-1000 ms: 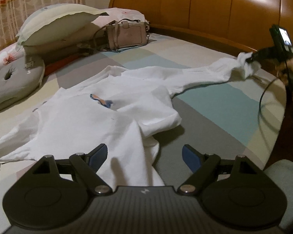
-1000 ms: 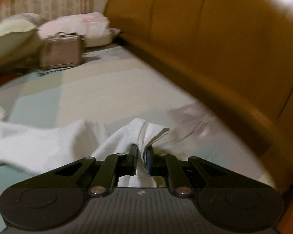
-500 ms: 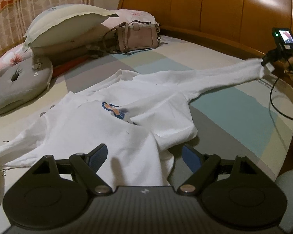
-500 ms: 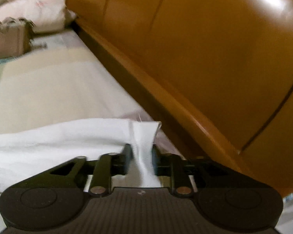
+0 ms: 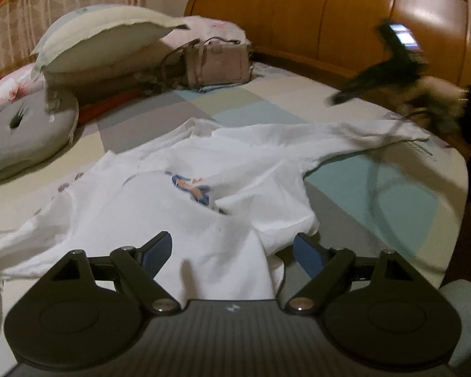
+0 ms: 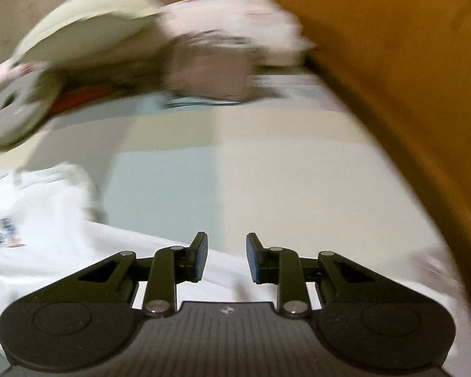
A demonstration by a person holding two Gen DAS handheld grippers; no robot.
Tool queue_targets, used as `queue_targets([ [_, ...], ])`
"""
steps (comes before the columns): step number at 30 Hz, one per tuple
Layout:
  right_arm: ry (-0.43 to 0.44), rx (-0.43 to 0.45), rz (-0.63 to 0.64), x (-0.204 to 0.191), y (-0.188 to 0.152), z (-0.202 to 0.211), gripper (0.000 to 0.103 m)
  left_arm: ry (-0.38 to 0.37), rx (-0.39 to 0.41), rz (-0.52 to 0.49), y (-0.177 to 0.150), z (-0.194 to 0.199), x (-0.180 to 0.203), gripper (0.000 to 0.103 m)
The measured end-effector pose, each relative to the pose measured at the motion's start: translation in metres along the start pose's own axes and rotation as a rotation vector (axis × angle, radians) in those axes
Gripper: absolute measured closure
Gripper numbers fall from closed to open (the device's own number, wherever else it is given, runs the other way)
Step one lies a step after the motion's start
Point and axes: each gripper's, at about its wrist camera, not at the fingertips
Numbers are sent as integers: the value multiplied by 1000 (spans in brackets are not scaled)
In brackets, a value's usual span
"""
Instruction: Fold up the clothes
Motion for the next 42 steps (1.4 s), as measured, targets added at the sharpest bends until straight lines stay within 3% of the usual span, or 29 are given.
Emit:
queue_targets([
  [4, 95, -29, 21, -43, 18, -50, 72, 5, 29, -14, 6, 9, -4, 15],
  [7, 140, -58, 51, -67, 12, -69, 72, -5, 45, -11, 6, 11, -8, 15],
  [16, 136, -93, 235, -107, -35, -60, 75, -24, 57, 1, 3, -4, -15, 15],
  [20, 139, -104, 301, -113, -31, -58, 75, -24, 61, 10, 1, -5, -17, 15],
  [30, 274, -86, 217, -120, -10, -83, 75, -29, 69, 21, -4, -5, -18, 15],
  [33, 280, -74, 215, -125, -14, -89, 75, -41, 80, 9, -4, -4, -16, 15],
  [42, 346, -98, 377, -127, -28, -67, 69, -72, 104, 3, -7, -3, -22, 15],
])
Point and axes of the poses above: each gripper's, at about its wrist camera, not at the fingertips, and z roughly against the way its jaws point, x to its right, y to its top, and after that the axes turned 8 degrees about -z, right-handed
